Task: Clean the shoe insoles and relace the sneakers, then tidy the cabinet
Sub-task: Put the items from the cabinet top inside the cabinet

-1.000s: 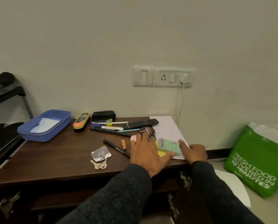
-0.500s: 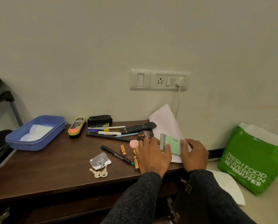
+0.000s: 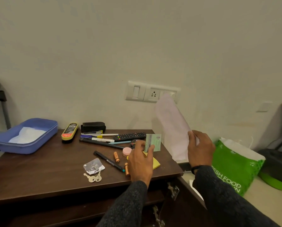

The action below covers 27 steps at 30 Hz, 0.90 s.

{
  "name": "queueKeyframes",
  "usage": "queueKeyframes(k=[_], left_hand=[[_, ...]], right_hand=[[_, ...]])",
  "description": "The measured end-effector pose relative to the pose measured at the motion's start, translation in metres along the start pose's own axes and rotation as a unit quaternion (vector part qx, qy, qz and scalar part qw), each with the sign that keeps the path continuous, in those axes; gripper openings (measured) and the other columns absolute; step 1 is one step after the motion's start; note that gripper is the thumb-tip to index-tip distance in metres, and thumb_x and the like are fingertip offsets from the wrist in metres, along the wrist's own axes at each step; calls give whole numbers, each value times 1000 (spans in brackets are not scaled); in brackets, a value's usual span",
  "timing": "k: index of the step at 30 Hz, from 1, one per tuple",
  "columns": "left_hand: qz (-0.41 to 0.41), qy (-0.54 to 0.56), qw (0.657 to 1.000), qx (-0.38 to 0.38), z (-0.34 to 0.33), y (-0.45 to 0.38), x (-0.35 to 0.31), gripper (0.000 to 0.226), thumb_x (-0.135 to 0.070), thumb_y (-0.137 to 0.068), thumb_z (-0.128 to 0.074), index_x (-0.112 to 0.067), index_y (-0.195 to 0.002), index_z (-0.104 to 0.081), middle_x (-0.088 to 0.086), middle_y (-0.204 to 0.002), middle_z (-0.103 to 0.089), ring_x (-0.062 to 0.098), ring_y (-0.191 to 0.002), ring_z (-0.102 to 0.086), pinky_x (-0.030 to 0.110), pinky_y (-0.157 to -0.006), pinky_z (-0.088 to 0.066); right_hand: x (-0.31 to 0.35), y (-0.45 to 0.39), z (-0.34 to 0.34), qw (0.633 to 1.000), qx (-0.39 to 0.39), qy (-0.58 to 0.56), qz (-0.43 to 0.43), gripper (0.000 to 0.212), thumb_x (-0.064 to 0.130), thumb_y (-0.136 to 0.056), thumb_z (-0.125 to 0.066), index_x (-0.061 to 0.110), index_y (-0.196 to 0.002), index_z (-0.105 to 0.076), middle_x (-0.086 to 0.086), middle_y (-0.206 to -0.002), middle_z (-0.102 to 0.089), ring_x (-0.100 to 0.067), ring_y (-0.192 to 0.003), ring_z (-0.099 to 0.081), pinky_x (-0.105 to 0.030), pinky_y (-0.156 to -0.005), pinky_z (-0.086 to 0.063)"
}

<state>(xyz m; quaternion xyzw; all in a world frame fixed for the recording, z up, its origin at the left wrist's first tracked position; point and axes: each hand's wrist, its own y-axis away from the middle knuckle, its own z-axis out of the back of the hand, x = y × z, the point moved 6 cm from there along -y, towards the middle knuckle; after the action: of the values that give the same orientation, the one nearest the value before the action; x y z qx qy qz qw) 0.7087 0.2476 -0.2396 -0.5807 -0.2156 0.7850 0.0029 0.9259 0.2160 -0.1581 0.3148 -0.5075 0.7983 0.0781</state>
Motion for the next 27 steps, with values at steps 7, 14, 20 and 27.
queueKeyframes(k=[7,14,20,27], left_hand=[[5,131,991,1,19,23,-46,19,-39,-91,-70,-34,-101,-54,-20,-101,-62,-5,-92,-61,3,-69,-49],[100,250,959,84,72,51,-49,26,-28,-90,-72,-20,-111,-62,3,-97,-76,12,-80,-75,24,-67,-60],[221,298,923,101,112,101,-7,30,-21,-88,-75,-9,-113,-65,9,-94,-78,24,-87,-76,37,-80,-58],[373,279,883,63,131,168,80,29,-15,-87,-76,-2,-110,-63,17,-87,-77,34,-86,-75,30,-62,-63]], right_hand=[[4,2,43,984,-22,-114,-132,16,25,-96,-67,13,-102,-75,4,-95,-70,-15,-93,-65,-27,-83,-48],[-27,50,43,875,48,-335,-345,10,18,-86,-76,12,-94,-75,-5,-96,-77,-30,-96,-72,-49,-88,-58],[-30,97,32,774,215,-438,-404,26,14,-90,-69,-2,-111,-70,-18,-110,-74,-28,-94,-73,-32,-71,-61],[-19,141,28,686,446,-383,-428,18,14,-86,-66,2,-95,-76,-15,-89,-73,-18,-63,-70,-24,-49,-55]])
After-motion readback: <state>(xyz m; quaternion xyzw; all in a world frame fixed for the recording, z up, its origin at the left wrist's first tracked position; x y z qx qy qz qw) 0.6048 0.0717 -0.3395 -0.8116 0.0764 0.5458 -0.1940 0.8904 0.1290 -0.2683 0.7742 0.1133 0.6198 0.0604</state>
